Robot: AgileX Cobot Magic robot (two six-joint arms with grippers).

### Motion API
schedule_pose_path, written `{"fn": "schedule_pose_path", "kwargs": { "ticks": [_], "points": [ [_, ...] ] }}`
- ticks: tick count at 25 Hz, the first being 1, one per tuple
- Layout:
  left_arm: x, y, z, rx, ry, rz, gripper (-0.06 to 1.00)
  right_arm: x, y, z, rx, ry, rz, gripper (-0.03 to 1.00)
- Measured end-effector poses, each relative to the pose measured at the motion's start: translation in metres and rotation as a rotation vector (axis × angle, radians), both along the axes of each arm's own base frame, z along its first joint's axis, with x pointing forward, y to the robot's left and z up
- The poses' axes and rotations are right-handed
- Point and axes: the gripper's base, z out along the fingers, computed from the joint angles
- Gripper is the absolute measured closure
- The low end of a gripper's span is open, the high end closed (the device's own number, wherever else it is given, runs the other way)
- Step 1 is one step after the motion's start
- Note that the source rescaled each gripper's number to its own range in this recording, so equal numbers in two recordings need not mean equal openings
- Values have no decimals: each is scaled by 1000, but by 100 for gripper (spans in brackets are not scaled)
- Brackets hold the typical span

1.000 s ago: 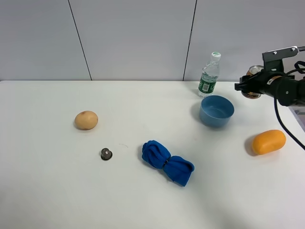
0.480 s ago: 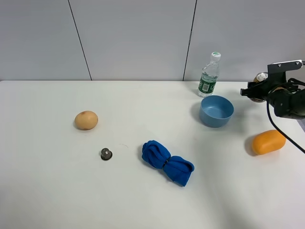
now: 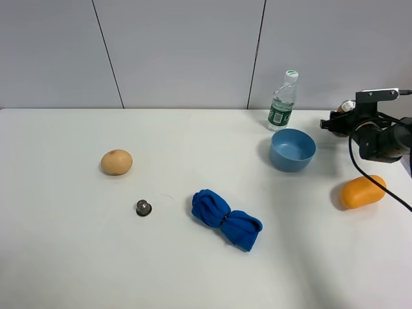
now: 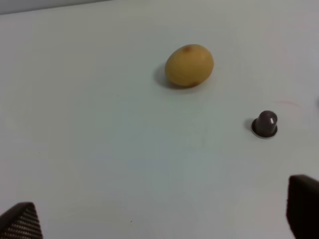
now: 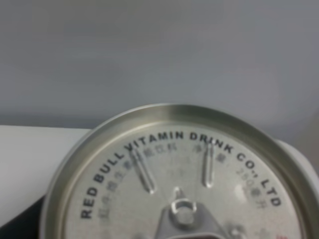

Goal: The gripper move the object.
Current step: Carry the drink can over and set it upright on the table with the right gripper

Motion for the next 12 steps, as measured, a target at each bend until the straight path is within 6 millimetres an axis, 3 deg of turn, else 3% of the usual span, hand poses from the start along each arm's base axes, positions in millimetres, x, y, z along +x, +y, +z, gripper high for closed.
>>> {"fn": "schedule_pose_path", "kwargs": {
  "ticks": [12],
  "points": [
    [0,0,0,1,0,1,-6,0,0,-12,42,3,-13,97]
  ]
}}
